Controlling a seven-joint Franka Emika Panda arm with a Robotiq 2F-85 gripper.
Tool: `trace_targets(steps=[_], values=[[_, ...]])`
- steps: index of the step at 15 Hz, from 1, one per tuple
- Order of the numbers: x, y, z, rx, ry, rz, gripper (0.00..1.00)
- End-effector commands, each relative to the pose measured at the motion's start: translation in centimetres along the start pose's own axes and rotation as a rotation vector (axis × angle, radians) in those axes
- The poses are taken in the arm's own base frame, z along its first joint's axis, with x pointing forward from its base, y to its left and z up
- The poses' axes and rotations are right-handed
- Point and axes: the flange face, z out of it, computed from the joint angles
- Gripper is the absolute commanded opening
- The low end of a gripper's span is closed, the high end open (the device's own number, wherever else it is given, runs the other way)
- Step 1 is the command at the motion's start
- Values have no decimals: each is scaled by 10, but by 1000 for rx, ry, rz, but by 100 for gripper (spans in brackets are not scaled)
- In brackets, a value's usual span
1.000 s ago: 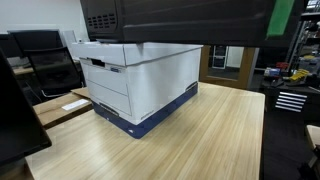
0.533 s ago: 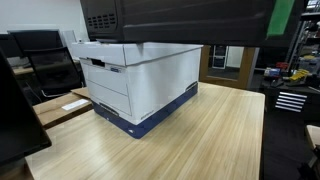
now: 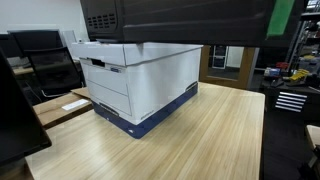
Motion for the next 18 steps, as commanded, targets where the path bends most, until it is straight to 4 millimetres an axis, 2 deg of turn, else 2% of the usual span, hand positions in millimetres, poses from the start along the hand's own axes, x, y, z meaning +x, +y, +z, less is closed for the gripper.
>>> trace_targets(steps=[1,8,15,18], values=[[0,0,0,0,0,0,100],[0,0,0,0,0,0,100],[17,-7,3,17,48,-30,100],[17,-1,4,8,55,-27,100]])
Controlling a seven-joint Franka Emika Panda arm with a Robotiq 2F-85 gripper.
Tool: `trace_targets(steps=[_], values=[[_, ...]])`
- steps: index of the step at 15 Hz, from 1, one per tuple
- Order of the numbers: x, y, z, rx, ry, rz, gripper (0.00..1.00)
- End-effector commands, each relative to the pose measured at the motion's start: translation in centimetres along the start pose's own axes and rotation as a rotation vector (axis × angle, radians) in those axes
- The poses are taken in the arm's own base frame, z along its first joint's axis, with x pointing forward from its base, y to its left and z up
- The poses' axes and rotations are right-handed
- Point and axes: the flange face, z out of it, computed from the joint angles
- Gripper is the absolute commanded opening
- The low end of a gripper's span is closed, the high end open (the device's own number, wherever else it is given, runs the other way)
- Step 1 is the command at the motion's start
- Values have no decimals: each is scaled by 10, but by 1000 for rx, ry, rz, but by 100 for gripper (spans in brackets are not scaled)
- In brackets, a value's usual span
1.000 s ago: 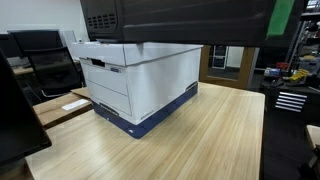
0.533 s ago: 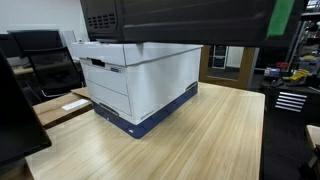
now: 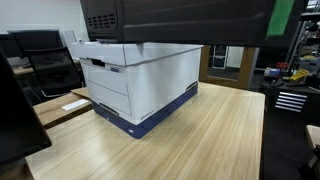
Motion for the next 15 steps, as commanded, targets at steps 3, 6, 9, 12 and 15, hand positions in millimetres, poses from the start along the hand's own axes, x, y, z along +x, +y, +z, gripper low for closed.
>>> trace_targets(steps=[3,6,9,12,15], values=[[-4,19,3,-33,7,-19,100],[-11,27,4,-42,-3,-23,100],[-16,26,10,-32,-14,-33,100],[-18,25,12,-32,-12,-46,100],[-19,28,11,-36,-8,-49,100]])
